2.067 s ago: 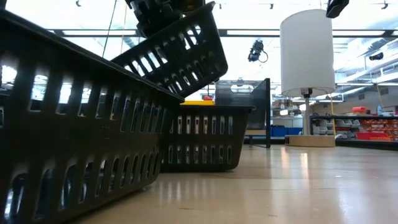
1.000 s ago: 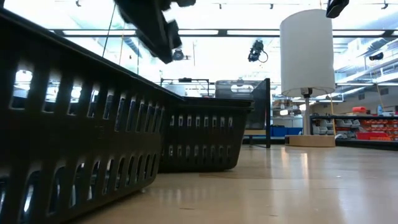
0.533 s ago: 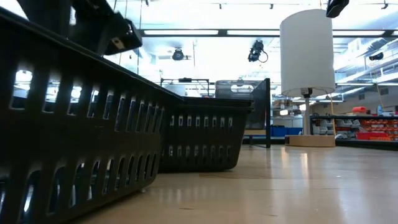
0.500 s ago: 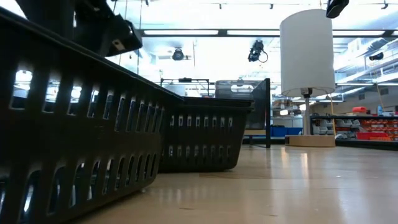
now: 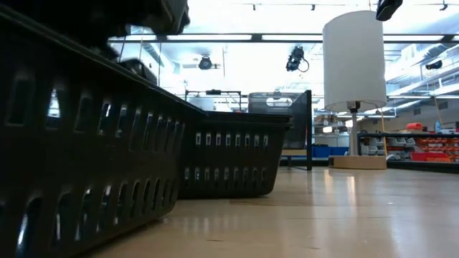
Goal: Stack baskets on shelf by color
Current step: Stack the bottom black bin into the top black bin, then put the stacked black bins on the shelf
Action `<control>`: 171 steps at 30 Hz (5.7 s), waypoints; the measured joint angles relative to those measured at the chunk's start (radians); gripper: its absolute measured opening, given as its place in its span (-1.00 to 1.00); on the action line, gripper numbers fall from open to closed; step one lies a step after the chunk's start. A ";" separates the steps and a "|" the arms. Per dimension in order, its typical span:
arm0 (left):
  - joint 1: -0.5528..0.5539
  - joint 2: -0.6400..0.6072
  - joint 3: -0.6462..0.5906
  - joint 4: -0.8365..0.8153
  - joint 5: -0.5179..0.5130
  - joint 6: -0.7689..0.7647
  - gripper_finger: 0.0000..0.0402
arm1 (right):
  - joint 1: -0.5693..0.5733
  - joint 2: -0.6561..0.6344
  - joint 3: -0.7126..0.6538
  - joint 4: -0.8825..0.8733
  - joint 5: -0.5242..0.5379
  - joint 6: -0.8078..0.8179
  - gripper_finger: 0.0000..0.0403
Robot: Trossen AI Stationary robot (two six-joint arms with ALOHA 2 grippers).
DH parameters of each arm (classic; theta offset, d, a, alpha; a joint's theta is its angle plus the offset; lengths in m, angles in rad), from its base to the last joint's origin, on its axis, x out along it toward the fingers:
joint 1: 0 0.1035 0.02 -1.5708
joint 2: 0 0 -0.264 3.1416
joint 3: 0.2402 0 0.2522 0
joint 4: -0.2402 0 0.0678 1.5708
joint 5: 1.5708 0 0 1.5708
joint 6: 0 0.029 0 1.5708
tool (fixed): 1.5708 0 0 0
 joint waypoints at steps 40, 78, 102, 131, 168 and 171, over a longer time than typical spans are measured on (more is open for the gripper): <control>0.339 -0.204 0.000 -0.042 0.012 0.108 -0.96 | 0.000 0.000 0.000 0.000 0.000 -0.003 -0.80; 0.383 -0.121 0.011 -0.017 -0.011 0.208 -0.05 | 0.000 0.000 0.000 -0.007 0.000 -0.008 -0.80; 0.059 0.014 0.011 0.348 -0.143 -0.040 0.02 | -0.019 0.006 0.001 -0.002 -0.007 0.007 -0.80; 0.175 -0.255 -0.314 0.131 -0.214 0.155 -0.94 | 0.012 0.013 0.001 0.001 -0.007 -0.003 -0.80; 0.881 -0.497 -0.429 0.061 -0.224 0.766 -0.94 | 0.006 0.013 0.001 -0.008 0.012 -0.001 -0.80; 0.945 -0.496 -0.429 0.078 -0.156 0.822 -0.90 | 0.006 0.013 0.001 -0.008 0.012 0.000 -0.80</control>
